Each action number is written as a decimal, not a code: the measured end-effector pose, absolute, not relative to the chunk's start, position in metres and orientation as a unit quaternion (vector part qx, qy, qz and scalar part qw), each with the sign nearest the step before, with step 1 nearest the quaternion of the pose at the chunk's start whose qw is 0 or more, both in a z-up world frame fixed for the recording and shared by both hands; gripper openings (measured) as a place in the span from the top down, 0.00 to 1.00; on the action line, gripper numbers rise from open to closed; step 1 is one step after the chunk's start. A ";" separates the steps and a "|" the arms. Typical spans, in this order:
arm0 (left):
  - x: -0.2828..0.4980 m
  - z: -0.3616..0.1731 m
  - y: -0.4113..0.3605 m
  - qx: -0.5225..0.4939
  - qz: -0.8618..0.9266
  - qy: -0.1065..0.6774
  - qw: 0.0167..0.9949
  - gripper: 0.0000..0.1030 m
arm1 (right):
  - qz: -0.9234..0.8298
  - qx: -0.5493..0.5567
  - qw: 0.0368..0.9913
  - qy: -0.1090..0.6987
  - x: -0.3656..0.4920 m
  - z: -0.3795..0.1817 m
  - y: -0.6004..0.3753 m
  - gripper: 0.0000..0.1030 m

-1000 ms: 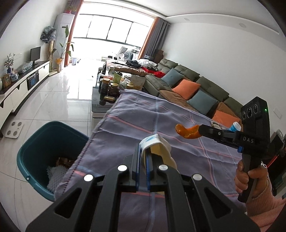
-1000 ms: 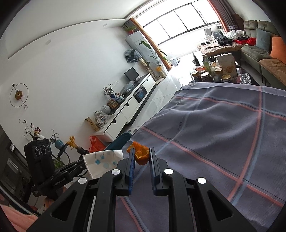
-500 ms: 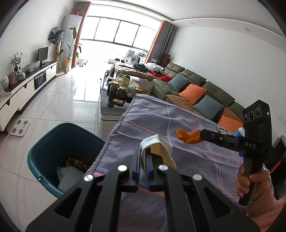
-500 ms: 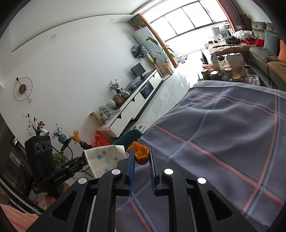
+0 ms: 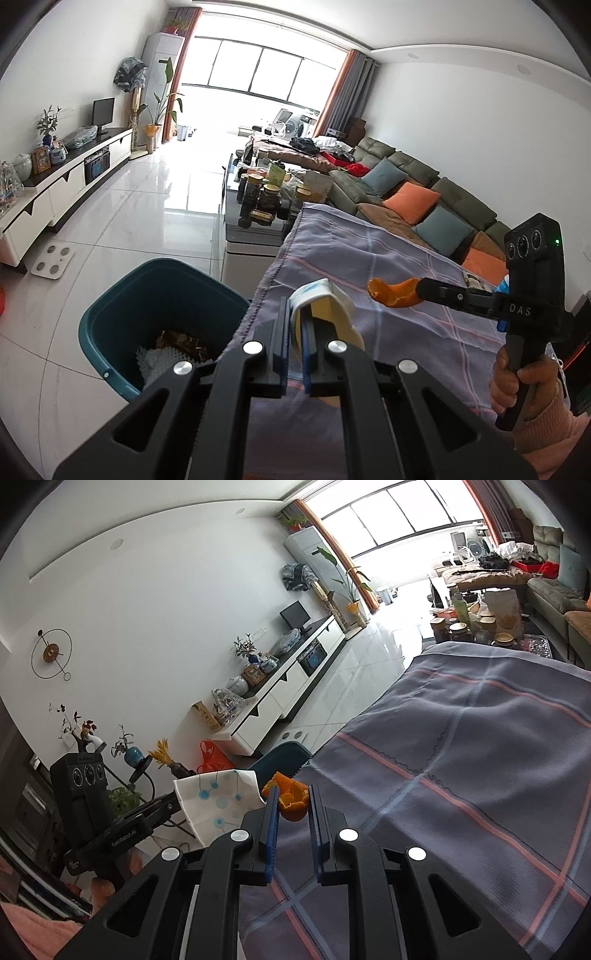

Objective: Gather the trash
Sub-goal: 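Lower the cup and peel with both grippers into the teal bin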

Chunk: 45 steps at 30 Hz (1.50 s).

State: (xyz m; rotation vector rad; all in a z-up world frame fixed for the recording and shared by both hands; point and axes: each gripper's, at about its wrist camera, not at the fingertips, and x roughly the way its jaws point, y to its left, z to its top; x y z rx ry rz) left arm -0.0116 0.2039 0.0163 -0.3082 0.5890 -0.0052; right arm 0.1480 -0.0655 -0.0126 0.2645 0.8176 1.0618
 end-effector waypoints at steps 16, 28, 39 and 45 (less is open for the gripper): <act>-0.016 0.016 0.227 -0.157 0.023 0.285 0.945 0.93 | 0.502 0.112 0.766 0.386 0.152 -0.018 -0.040 0.85; -0.016 0.014 0.238 -0.160 0.038 0.285 0.944 0.93 | 0.507 0.104 0.761 0.390 0.154 -0.021 -0.026 0.85; -0.018 0.010 0.249 -0.170 0.056 0.284 0.942 0.93 | 0.514 0.091 0.757 0.393 0.153 -0.021 -0.010 0.85; -0.020 0.010 0.255 -0.173 0.065 0.282 0.941 0.93 | 0.515 0.088 0.755 0.395 0.154 -0.022 -0.003 0.85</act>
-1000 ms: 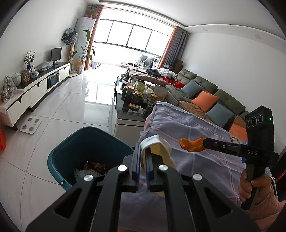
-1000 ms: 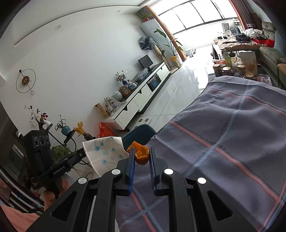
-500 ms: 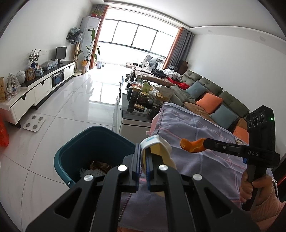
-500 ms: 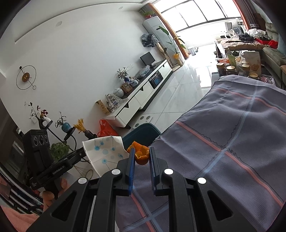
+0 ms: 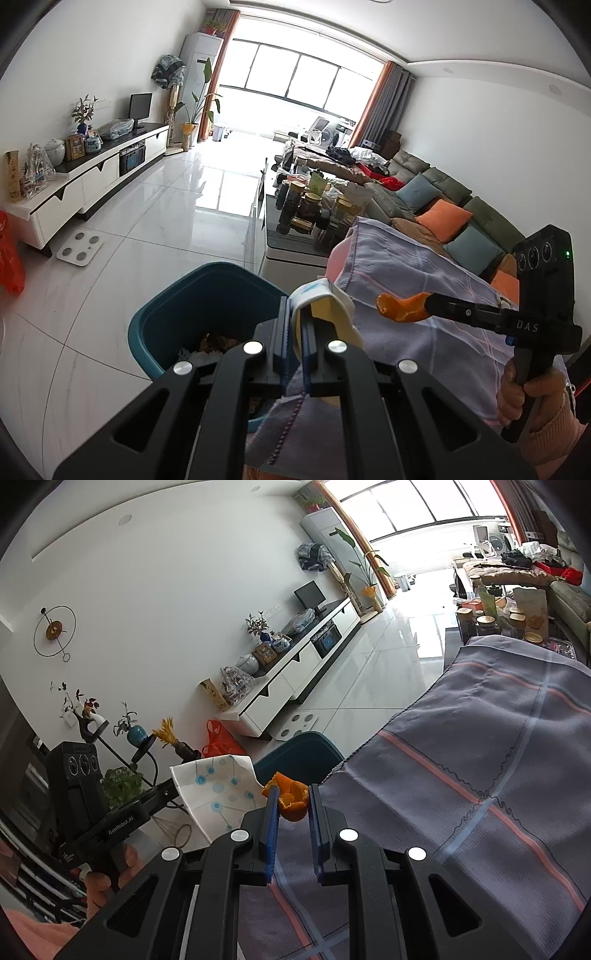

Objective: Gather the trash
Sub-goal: 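Lower the cup and peel with both grippers into the teal bin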

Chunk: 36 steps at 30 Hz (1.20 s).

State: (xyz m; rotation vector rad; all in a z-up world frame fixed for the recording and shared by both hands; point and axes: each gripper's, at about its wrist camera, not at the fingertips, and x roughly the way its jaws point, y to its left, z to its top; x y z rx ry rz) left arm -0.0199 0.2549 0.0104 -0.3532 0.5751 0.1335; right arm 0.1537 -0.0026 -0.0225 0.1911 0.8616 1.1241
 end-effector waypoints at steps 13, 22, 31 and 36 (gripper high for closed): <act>-0.020 0.009 0.270 -0.179 0.083 0.281 0.939 0.93 | 0.520 0.076 0.751 0.400 0.154 -0.024 0.013 0.85; -0.019 0.004 0.276 -0.184 0.092 0.287 0.936 0.93 | 0.522 0.068 0.749 0.402 0.155 -0.024 0.024 0.85; -0.017 -0.001 0.282 -0.189 0.099 0.292 0.932 0.93 | 0.522 0.060 0.747 0.408 0.155 -0.026 0.035 0.85; -0.013 -0.004 0.285 -0.191 0.104 0.295 0.930 0.93 | 0.521 0.057 0.745 0.412 0.157 -0.029 0.041 0.85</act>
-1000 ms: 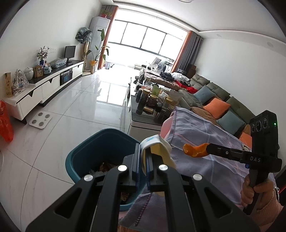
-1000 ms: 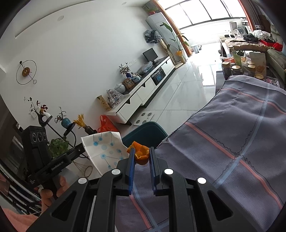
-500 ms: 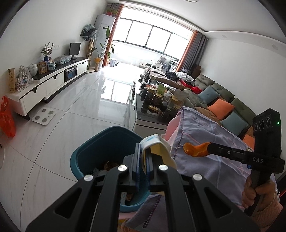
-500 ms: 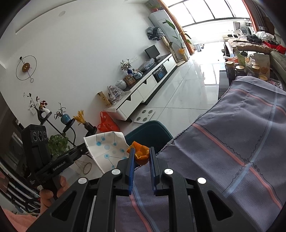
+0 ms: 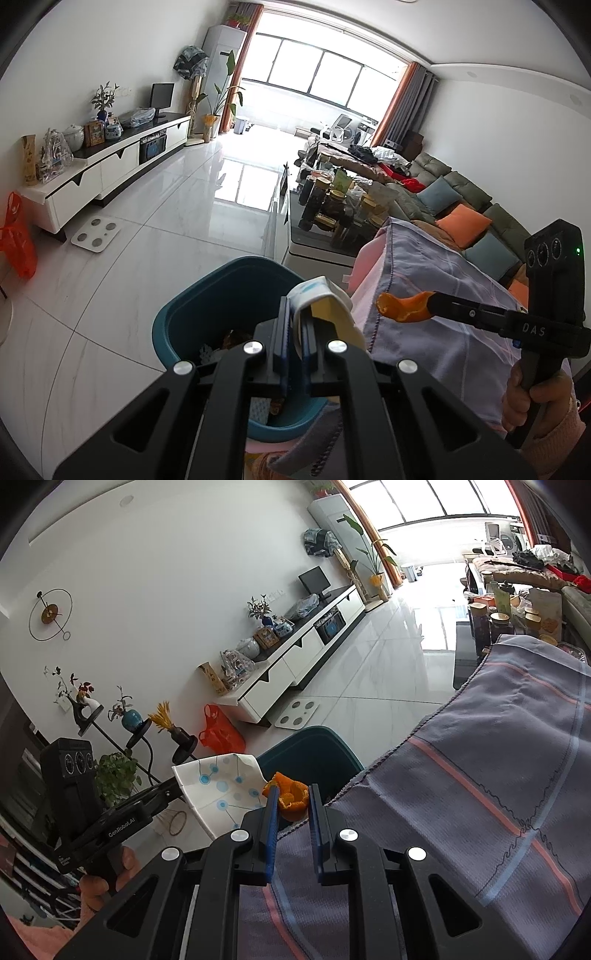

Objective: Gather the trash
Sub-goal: 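Lower the cup and peel with both grippers into the teal bin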

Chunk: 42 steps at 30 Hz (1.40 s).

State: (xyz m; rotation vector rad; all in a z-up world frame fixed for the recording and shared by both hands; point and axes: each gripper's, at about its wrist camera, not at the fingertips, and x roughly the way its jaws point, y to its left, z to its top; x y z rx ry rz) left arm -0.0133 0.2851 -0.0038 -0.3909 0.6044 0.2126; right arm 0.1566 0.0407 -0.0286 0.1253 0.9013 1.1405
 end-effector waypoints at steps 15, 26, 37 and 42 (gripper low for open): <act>-0.005 -0.015 0.291 -0.199 0.114 0.307 0.924 0.93 | 0.521 0.043 0.740 0.423 0.159 -0.032 0.062 0.85; 0.004 -0.020 0.290 -0.202 0.118 0.314 0.920 0.93 | 0.523 0.030 0.736 0.429 0.159 -0.035 0.076 0.85; 0.011 -0.027 0.293 -0.204 0.126 0.318 0.917 0.93 | 0.520 0.018 0.736 0.434 0.160 -0.039 0.088 0.85; 0.014 -0.031 0.294 -0.206 0.129 0.321 0.915 0.93 | 0.518 0.013 0.736 0.436 0.161 -0.041 0.096 0.85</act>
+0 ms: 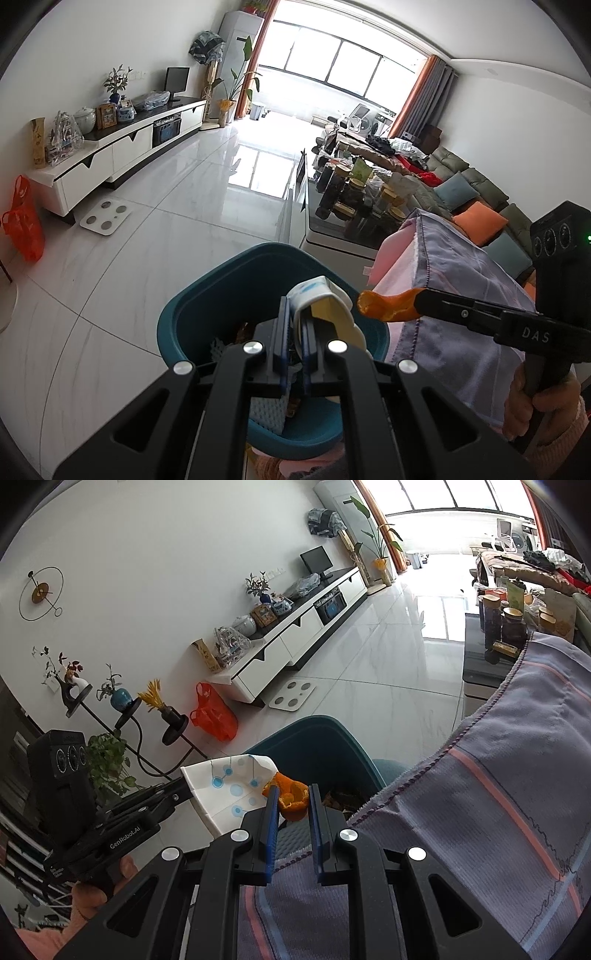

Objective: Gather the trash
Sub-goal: 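Lower the cup and peel with both grippers into the teal bin, then open both grippers to drop the cup and peel into the bin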

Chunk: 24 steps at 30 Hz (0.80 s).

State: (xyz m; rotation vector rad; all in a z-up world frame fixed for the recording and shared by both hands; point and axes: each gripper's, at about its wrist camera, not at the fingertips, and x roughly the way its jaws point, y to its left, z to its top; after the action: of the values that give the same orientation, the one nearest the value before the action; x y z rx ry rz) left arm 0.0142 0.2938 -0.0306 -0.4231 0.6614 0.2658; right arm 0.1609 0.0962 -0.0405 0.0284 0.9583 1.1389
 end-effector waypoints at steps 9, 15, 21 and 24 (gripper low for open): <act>0.022 -0.039 0.293 -0.205 0.135 0.329 0.912 0.93 | 0.515 0.003 0.736 0.440 0.161 -0.046 0.104 0.85; 0.027 -0.044 0.295 -0.205 0.140 0.335 0.909 0.93 | 0.513 -0.004 0.734 0.445 0.160 -0.050 0.113 0.85; 0.031 -0.049 0.297 -0.204 0.145 0.339 0.907 0.93 | 0.508 -0.011 0.734 0.450 0.158 -0.052 0.120 0.85; 0.033 -0.052 0.299 -0.204 0.148 0.343 0.905 0.93 | 0.505 -0.014 0.735 0.453 0.158 -0.053 0.124 0.85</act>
State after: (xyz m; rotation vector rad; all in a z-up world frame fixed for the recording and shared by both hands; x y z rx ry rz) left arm 0.0333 0.2991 -0.0525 -0.4207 0.7080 0.3052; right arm 0.1576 0.1240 -0.0531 -0.0313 0.9962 1.1093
